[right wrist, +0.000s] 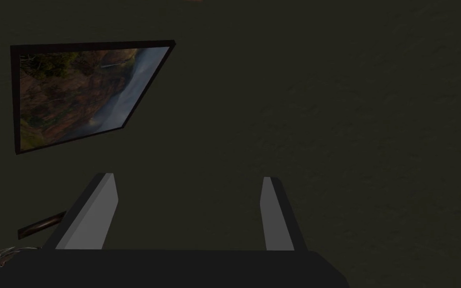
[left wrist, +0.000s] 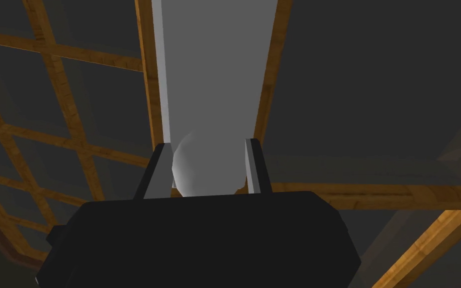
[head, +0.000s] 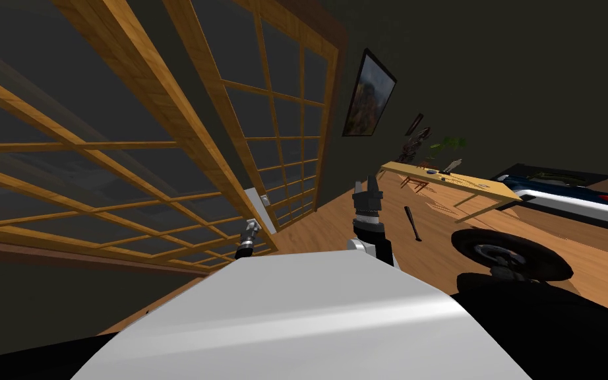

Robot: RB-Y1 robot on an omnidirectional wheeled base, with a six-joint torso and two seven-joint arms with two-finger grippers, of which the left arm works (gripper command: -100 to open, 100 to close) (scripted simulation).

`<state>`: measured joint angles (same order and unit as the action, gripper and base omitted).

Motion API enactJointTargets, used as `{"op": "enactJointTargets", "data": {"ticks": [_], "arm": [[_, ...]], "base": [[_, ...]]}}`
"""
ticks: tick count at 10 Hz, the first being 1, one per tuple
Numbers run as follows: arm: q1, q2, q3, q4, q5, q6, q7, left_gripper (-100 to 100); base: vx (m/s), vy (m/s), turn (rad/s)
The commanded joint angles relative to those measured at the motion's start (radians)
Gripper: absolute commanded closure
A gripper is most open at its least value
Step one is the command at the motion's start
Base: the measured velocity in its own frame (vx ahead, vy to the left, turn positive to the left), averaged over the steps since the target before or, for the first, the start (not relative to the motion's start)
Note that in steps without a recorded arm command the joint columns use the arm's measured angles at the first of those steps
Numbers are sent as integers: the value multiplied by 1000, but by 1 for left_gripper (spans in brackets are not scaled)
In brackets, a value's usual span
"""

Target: Pull the door open

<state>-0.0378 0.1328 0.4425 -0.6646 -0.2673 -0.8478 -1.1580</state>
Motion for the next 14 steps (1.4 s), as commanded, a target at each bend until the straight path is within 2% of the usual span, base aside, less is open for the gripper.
{"op": "enactJointTargets", "data": {"ticks": [1,5,6,8,9,11,12,14], "arm": [[1,0,-7,-1,13,-2,44,100],[4,6,-27,-4,51,-3,154,100],[4,6,-27,-4,51,-3,165,100],[5,9,-39,-6,73,-3,226,100],[5,9,-39,-6,73,-3,231,100],[7,12,-53,-7,99,-4,294,100],[7,12,-53,-7,99,-4,307,100],[8,16,-68,-9,126,-4,369,100]], "base": [[-29,15,-37],[-35,14,-48],[-28,11,-19],[-28,9,-41],[-26,12,-21],[-31,12,-50],[-30,11,-27],[-36,15,-49]]}}
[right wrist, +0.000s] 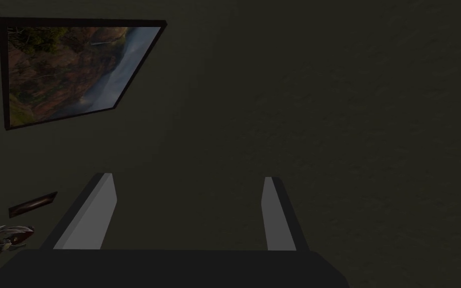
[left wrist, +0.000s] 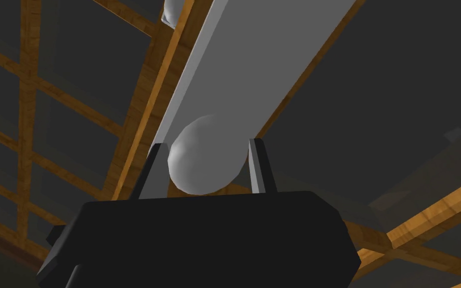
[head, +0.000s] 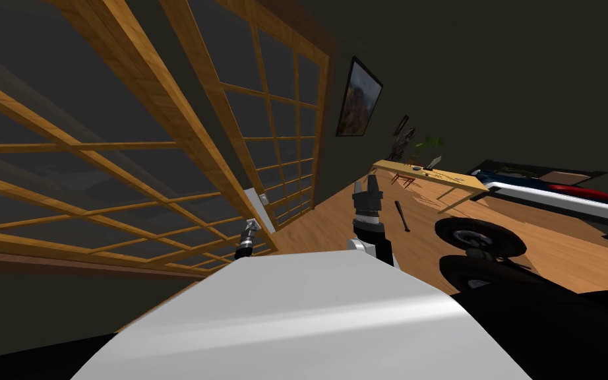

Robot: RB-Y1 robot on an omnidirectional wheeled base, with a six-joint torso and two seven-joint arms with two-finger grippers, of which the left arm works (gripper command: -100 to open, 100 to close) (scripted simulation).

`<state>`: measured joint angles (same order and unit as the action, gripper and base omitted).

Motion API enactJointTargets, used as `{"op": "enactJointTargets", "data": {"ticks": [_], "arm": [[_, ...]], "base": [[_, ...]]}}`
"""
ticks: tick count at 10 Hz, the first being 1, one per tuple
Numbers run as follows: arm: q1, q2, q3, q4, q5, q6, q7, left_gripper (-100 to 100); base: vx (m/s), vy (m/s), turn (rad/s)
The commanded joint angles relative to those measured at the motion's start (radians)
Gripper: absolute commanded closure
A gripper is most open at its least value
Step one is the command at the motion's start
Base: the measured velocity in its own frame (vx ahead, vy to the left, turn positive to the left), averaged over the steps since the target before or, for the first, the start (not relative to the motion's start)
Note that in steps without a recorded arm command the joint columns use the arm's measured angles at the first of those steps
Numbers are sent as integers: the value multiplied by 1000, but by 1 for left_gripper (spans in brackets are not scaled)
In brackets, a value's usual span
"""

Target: Pull the door open

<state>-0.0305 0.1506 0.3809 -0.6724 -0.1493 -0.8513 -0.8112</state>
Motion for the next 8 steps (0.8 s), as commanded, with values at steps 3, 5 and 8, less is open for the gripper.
{"op": "enactJointTargets", "data": {"ticks": [3,5,8], "arm": [[3,2,-22,-3,37,-1,98,100],[4,4,-30,-5,53,-2,149,100],[6,9,-47,-7,84,-2,220,100]], "base": [[-36,10,-43],[-36,13,-47],[-35,13,-43]]}}
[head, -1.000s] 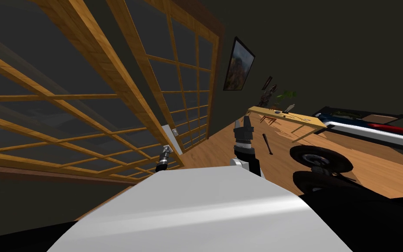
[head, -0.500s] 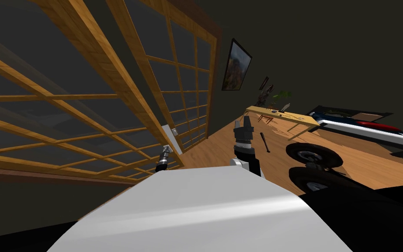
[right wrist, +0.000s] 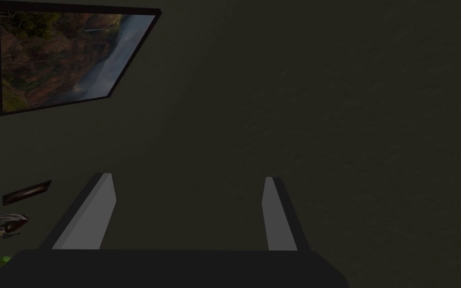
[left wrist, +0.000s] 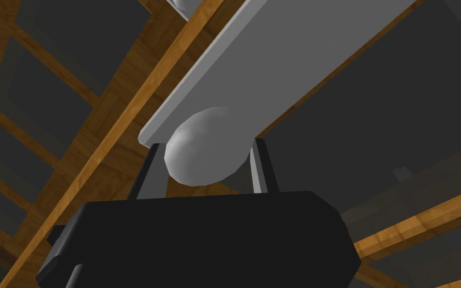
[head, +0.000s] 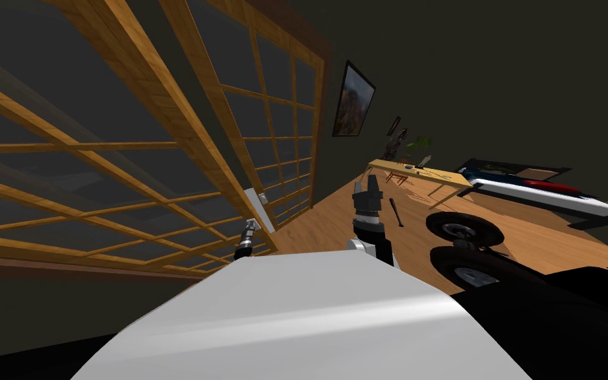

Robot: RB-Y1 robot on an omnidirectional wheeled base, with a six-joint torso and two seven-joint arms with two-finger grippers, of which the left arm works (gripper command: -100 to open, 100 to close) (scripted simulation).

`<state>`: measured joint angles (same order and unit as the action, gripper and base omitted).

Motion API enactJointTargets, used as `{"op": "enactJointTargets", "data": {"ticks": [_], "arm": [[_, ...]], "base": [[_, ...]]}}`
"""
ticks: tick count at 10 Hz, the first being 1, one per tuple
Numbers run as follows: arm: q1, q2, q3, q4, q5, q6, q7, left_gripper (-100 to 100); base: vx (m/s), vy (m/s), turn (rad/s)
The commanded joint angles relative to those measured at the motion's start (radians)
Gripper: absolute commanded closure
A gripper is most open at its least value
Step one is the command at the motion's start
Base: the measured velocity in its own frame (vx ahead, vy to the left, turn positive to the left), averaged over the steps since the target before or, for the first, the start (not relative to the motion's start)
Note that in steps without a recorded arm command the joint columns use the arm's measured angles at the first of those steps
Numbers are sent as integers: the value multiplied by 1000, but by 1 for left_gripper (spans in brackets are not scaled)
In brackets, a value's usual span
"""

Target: Pull the door open

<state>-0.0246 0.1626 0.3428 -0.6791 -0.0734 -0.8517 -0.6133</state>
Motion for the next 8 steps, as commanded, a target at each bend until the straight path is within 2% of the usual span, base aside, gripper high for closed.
{"op": "enactJointTargets", "data": {"ticks": [1,2,3,4,5,7,8], "arm": [[0,-3,-9,0,9,-2,40,100],[1,-1,-17,-1,25,-2,73,100],[1,-1,-17,-1,25,-2,81,100],[2,1,-26,-2,42,-3,119,100],[2,1,-26,-2,42,-3,122,100],[4,6,-45,-5,77,-3,187,100],[4,6,-45,-5,77,-3,205,100]], "base": [[-37,14,-39],[-32,9,-52],[-27,7,-23],[-32,15,-57],[-31,14,-34],[-50,10,-59],[-40,16,-35]]}}
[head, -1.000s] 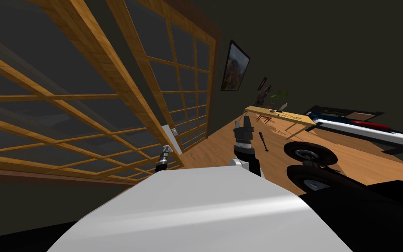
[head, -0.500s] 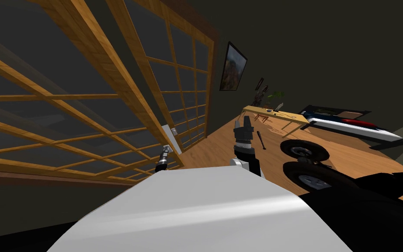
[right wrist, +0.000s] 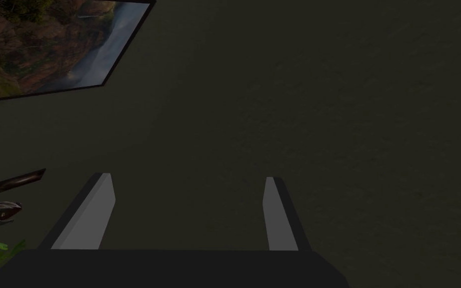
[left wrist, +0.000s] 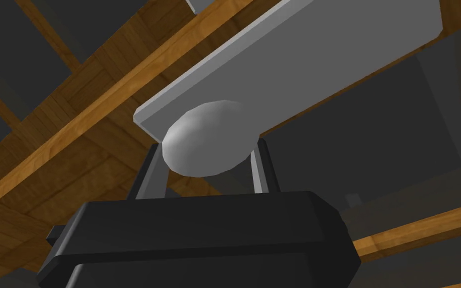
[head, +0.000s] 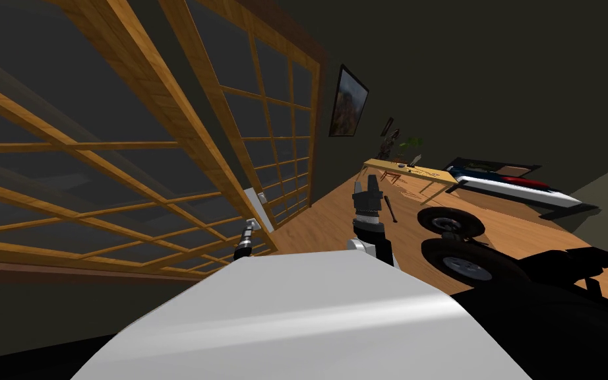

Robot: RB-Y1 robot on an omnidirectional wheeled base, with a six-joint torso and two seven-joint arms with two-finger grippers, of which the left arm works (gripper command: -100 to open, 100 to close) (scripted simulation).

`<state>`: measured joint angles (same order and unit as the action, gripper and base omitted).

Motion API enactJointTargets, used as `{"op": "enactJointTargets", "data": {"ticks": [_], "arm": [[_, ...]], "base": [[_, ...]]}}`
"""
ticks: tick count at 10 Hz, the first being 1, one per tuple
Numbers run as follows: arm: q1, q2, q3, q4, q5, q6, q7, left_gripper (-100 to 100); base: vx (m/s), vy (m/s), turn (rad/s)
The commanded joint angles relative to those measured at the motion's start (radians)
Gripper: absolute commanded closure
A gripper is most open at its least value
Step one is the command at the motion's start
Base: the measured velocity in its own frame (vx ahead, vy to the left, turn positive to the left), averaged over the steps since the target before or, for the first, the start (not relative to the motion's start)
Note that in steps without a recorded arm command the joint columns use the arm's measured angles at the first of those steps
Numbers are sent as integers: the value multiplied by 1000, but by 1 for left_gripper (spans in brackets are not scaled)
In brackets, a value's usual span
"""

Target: Pull the door open

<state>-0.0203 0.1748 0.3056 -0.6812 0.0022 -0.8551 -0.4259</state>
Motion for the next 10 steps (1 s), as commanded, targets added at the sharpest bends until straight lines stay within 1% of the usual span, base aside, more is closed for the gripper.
{"op": "enactJointTargets", "data": {"ticks": [1,2,3,4,5,6,7,8,9,10], "arm": [[1,-4,-17,-4,18,0,50,100],[1,-4,-17,-4,18,0,59,100],[2,-1,-26,-5,36,-1,97,100],[3,1,-36,-6,55,-1,123,100],[3,1,-36,-6,55,-1,142,100],[4,4,-46,-7,73,-1,174,100],[4,4,-46,-7,73,-1,183,100],[6,6,-56,-9,91,-2,221,100],[6,6,-56,-9,91,-2,225,100],[7,9,-66,-10,110,-2,265,100]], "base": [[-33,12,-55],[-27,10,-34],[-36,9,-46],[-53,21,-88],[-39,20,-43],[-39,12,-51],[-36,12,-17],[-42,11,-62],[-35,10,-34],[-38,11,-45]]}}
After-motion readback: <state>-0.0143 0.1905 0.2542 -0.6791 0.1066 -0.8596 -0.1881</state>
